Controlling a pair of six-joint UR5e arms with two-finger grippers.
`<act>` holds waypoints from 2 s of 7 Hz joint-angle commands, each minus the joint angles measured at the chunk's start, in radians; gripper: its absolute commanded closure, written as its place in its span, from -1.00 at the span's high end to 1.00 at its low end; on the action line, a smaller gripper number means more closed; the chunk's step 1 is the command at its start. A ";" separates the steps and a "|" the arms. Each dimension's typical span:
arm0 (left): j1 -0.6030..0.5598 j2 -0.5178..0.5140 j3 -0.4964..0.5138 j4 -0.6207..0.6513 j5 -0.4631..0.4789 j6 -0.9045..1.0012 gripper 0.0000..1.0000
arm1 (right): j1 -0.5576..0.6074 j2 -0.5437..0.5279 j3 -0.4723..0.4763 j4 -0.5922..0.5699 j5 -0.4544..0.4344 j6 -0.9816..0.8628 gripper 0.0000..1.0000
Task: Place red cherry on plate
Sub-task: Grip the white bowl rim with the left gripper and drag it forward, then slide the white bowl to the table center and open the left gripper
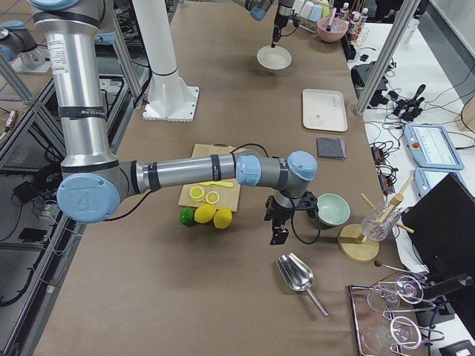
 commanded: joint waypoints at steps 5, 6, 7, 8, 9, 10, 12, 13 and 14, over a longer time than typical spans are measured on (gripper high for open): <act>0.414 -0.223 -0.067 -0.057 0.292 -0.681 -1.00 | -0.002 0.000 -0.010 -0.003 0.005 0.002 1.00; 0.430 -0.226 -0.058 -0.076 0.307 -0.721 -1.00 | -0.004 0.000 -0.010 -0.003 0.005 0.002 1.00; 0.433 -0.237 -0.040 -0.091 0.308 -0.740 -1.00 | -0.004 0.000 -0.010 -0.003 0.005 0.002 1.00; 0.448 -0.274 0.008 -0.125 0.357 -0.791 -1.00 | -0.004 0.000 -0.011 -0.003 0.005 0.002 1.00; 0.476 -0.279 0.020 -0.174 0.391 -0.822 -1.00 | -0.005 0.001 -0.013 -0.003 0.005 0.002 1.00; 0.474 -0.279 0.017 -0.177 0.390 -0.823 -0.94 | -0.005 0.009 -0.017 -0.003 0.005 0.002 1.00; 0.471 -0.260 -0.013 -0.182 0.393 -0.809 0.96 | -0.005 0.015 -0.022 -0.003 0.005 0.003 1.00; 0.459 -0.203 -0.068 -0.177 0.393 -0.809 0.96 | -0.007 0.015 -0.020 -0.004 0.009 0.003 1.00; 0.416 -0.123 -0.143 -0.173 0.381 -0.766 0.96 | -0.007 0.015 -0.022 -0.005 0.047 0.003 1.00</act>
